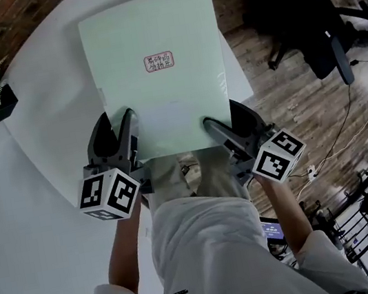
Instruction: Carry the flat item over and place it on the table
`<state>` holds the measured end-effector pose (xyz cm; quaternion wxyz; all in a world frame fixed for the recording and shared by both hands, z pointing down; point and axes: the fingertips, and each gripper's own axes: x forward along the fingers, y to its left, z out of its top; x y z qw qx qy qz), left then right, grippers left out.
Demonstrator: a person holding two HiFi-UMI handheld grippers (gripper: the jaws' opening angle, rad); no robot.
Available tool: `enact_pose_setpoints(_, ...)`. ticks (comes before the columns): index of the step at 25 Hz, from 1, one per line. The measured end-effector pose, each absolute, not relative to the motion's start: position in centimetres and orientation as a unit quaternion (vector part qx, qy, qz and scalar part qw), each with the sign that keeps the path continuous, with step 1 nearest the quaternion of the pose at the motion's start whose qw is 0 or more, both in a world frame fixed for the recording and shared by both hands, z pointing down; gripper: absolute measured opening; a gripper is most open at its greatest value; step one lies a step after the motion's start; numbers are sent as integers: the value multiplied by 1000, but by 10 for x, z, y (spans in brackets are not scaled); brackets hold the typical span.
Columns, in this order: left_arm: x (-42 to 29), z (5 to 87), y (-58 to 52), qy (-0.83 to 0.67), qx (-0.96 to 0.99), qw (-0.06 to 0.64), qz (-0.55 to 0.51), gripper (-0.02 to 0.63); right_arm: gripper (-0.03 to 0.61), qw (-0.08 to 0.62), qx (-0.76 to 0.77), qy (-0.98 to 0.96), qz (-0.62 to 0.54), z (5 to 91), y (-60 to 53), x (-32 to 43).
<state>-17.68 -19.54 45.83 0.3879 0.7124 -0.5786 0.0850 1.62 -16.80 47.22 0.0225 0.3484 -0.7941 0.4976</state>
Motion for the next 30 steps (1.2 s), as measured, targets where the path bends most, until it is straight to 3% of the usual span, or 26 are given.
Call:
enact_pose_setpoints(7,-180,517,-190,-566,715,402,82,256,325,31,365,-786,498,524,-159,13)
enact_pose_setpoints(30,-127,600,-197,-556,699,431,125,252,325,49,404,-750,521,605,-161,65)
